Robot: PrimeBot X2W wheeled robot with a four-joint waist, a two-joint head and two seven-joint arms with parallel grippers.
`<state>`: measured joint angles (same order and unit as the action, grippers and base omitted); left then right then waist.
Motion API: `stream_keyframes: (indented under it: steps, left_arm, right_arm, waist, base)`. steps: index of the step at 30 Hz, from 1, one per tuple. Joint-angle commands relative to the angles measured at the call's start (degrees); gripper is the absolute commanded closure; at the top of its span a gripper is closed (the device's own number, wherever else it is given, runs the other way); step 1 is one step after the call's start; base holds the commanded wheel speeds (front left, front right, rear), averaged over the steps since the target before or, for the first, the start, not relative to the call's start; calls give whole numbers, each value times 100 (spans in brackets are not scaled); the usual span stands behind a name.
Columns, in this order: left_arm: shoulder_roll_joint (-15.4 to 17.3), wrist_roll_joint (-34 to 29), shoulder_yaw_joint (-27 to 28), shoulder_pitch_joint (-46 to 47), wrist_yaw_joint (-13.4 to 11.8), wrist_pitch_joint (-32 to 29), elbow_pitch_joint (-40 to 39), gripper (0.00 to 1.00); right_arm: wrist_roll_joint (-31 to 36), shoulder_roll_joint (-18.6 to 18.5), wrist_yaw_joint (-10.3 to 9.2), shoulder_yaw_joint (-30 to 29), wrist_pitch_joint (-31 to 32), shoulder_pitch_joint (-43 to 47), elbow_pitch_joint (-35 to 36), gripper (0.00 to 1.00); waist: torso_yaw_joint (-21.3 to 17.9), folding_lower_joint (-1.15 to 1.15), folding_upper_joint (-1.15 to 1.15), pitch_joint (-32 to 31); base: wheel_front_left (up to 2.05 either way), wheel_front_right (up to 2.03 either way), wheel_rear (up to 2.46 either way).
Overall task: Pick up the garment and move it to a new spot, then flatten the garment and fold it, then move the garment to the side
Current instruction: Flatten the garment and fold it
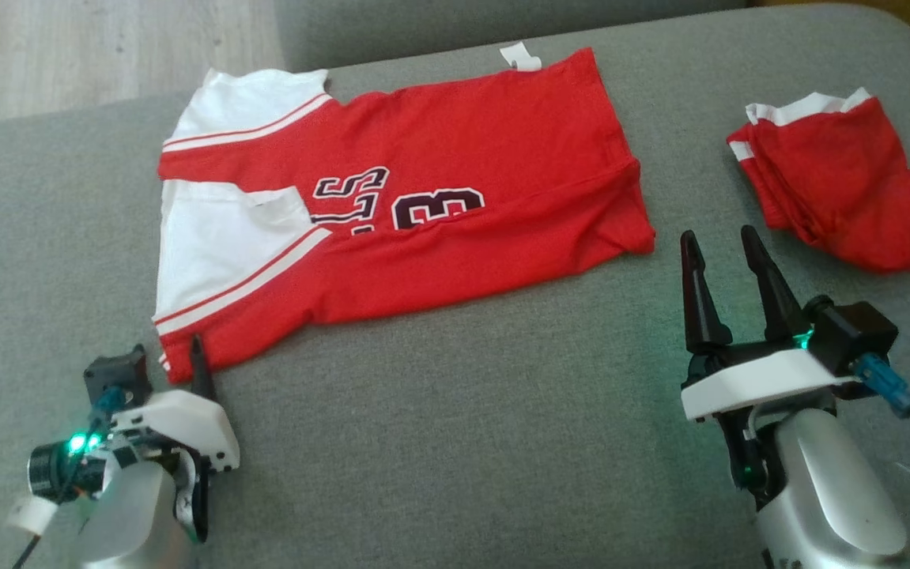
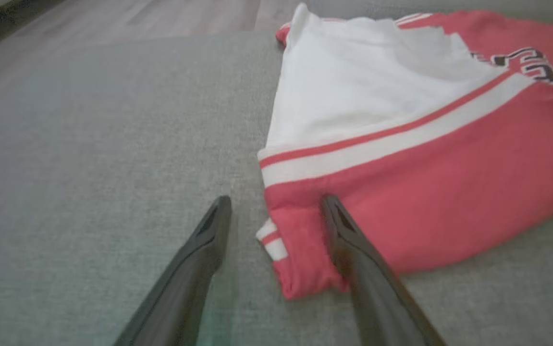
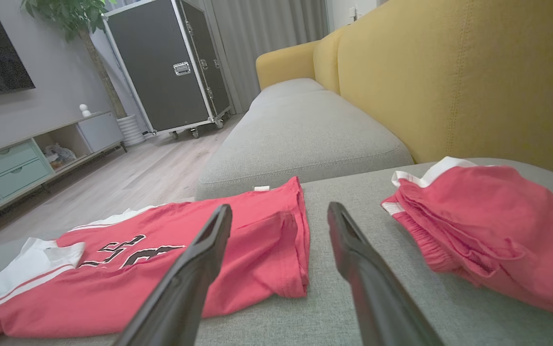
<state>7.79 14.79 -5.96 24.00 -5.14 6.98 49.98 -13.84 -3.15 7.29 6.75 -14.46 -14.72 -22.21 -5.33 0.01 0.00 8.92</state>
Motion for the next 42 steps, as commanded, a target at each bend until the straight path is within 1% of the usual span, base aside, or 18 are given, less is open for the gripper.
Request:
stream_keyframes:
  steps: [1, 5, 6, 7, 8, 9, 12, 15, 20, 21, 24, 30, 32, 36, 40, 41, 42]
  left_arm:
    - [185, 5, 115, 261, 58, -151, 126, 0]
    - [175, 33, 26, 384, 193, -408, 475, 0]
    - [168, 46, 9, 409, 230, -463, 539, 15]
    - [168, 46, 9, 409, 230, -463, 539, 15]
    - [170, 49, -13, 434, 265, -498, 590, 76]
    - [173, 53, -31, 455, 297, -505, 627, 100]
    - [177, 86, -26, 507, 315, -356, 660, 100]
    - [181, 102, -10, 584, 288, -48, 596, 100]
    - [128, 44, -78, 784, 315, 573, 262, 100]
    - [99, -14, -133, 829, 325, 694, 54, 100]
    - [63, -107, -212, 830, 339, 772, -285, 100]
    - [-19, -276, -403, 707, 414, 798, -841, 100]
    - [-43, -302, -438, 661, 429, 799, -968, 100]
    - [-70, -333, -488, 608, 472, 800, -1129, 100]
    - [-84, -364, -518, 578, 485, 801, -1224, 100]
    - [-84, -376, -525, 567, 478, 801, -1233, 100]
    - [-82, -389, -535, 553, 472, 801, -1228, 100]
  right_arm:
    - [-86, 27, 20, 147, -53, -206, 233, 0]
    - [-149, 27, 20, 162, -53, -227, 279, 0]
    - [-160, 27, 20, 176, -53, -236, 285, 0]
    - [-160, 27, 20, 176, -53, -236, 285, 0]
    - [-166, 27, 20, 193, -53, -247, 288, 0]
    - [-169, 27, 20, 208, -53, -258, 284, 0]
    - [-171, 27, 20, 225, -53, -294, 246, 0]
    - [-108, 27, 20, 254, -53, -332, 129, 0]
    - [244, 27, 20, 49, -36, -599, -531, 0]
    - [427, 27, 20, -88, 137, -816, -898, 0]
    - [525, 27, 20, -286, 412, -1202, -1448, 0]
    - [179, 27, 20, -475, 932, -2007, -2793, 0]
    - [105, 27, 20, -496, 1026, -2260, -3260, 0]
    - [333, 27, 20, -585, 1104, -2693, -4131, 0]
    - [376, 27, 20, -577, 1288, -2963, -4815, 0]
    - [377, 27, 20, -510, 1341, -2991, -4903, 4]
    - [429, 27, 20, -427, 1358, -3003, -4961, 58]
  waist:
    - [-66, -1, 0, 73]
    - [-85, -1, 0, 123]
    - [-85, -1, 0, 132]
    - [-85, -1, 0, 132]
    - [-84, -1, 0, 137]
    - [-84, -1, 0, 137]
    - [-68, -1, 0, 123]
    - [-27, -1, 0, 95]
    - [123, -1, 0, 65]
    - [179, -1, 0, 65]
    - [277, -1, 0, 82]
    - [469, -1, 0, 106]
    - [528, -1, 0, 119]
    - [633, -1, 0, 158]
    - [716, -1, 0, 189]
    - [730, -1, 0, 192]
    - [740, -1, 0, 192]
  base:
    - [0, 0, 0]
    - [0, 0, 0]
    - [0, 0, 0]
    - [0, 0, 0]
    - [0, 0, 0]
    - [0, 0, 0]
    - [0, 0, 0]
    - [0, 0, 0]
    - [0, 0, 0]
    - [0, 0, 0]
    - [0, 0, 0]
    - [0, 0, 0]
    - [0, 0, 0]
    - [0, 0, 0]
    - [0, 0, 0]
    - [0, 0, 0]
    - [0, 0, 0]
